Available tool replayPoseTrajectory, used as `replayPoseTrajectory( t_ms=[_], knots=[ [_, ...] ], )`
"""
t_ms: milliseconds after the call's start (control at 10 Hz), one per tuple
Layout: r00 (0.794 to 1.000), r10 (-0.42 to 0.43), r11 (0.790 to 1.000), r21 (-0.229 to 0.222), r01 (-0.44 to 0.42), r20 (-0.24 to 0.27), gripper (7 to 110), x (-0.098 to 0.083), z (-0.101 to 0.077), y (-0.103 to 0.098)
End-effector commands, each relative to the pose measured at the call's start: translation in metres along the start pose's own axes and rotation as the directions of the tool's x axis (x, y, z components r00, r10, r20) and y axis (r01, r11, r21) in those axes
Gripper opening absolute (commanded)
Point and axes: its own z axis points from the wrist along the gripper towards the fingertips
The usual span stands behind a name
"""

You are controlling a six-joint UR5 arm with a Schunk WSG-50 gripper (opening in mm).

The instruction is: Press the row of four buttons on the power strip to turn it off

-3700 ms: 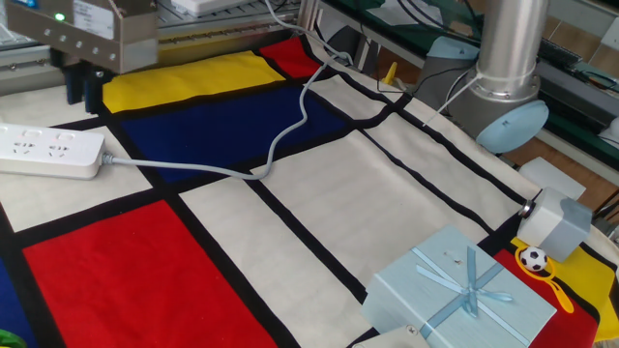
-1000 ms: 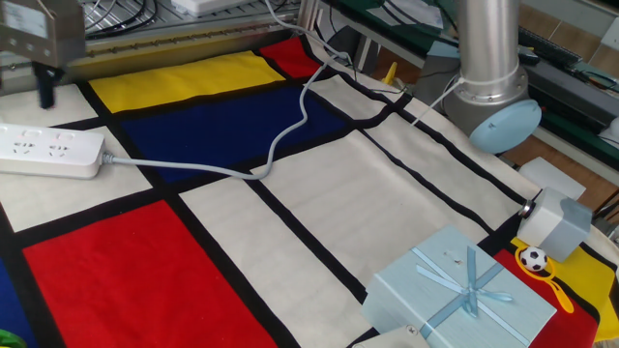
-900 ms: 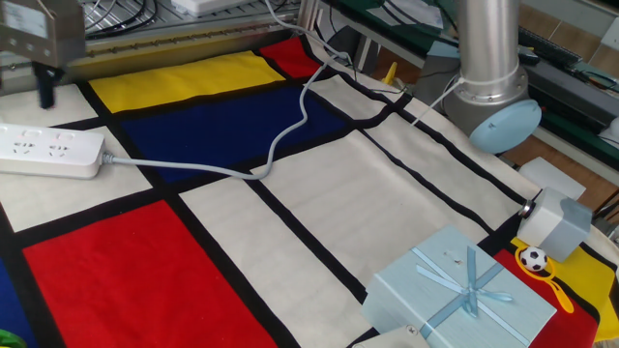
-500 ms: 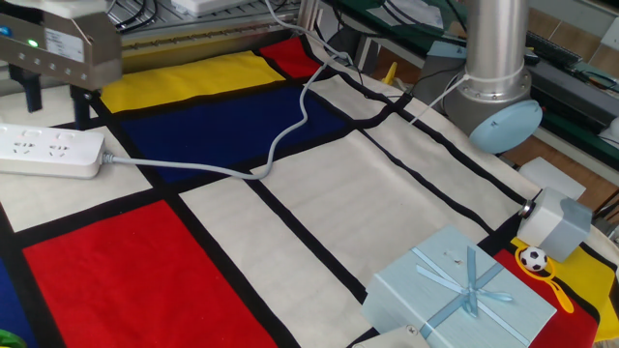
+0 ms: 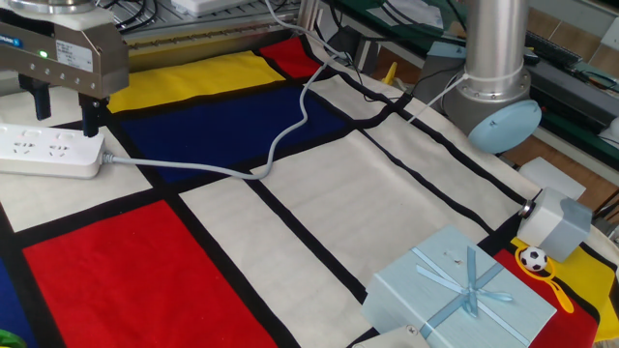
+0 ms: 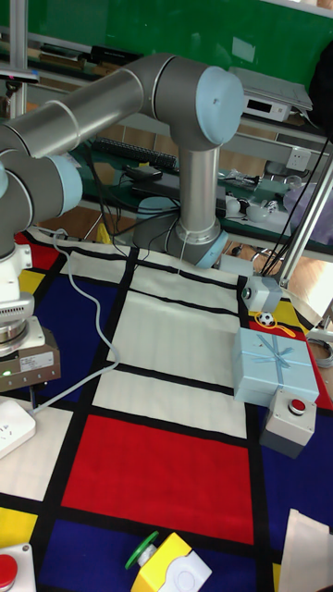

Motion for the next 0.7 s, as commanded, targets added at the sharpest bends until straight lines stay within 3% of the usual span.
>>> replayPoseTrajectory(
  t_ms=[0, 100, 200, 600],
  knots=[
    [1.0, 0.007, 1.0, -0.006, -0.007, -0.015, 66, 0.005, 0.002, -0.001],
    [0.999, 0.02, 1.0, -0.006, -0.02, -0.045, 66, 0.013, 0.002, -0.001],
    [0.998, 0.026, 0.999, -0.037, -0.028, -0.056, 66, 0.015, 0.002, 0.007],
    [0.999, 0.031, 0.999, -0.03, -0.033, -0.039, 66, 0.01, 0.009, 0.002]
  ],
)
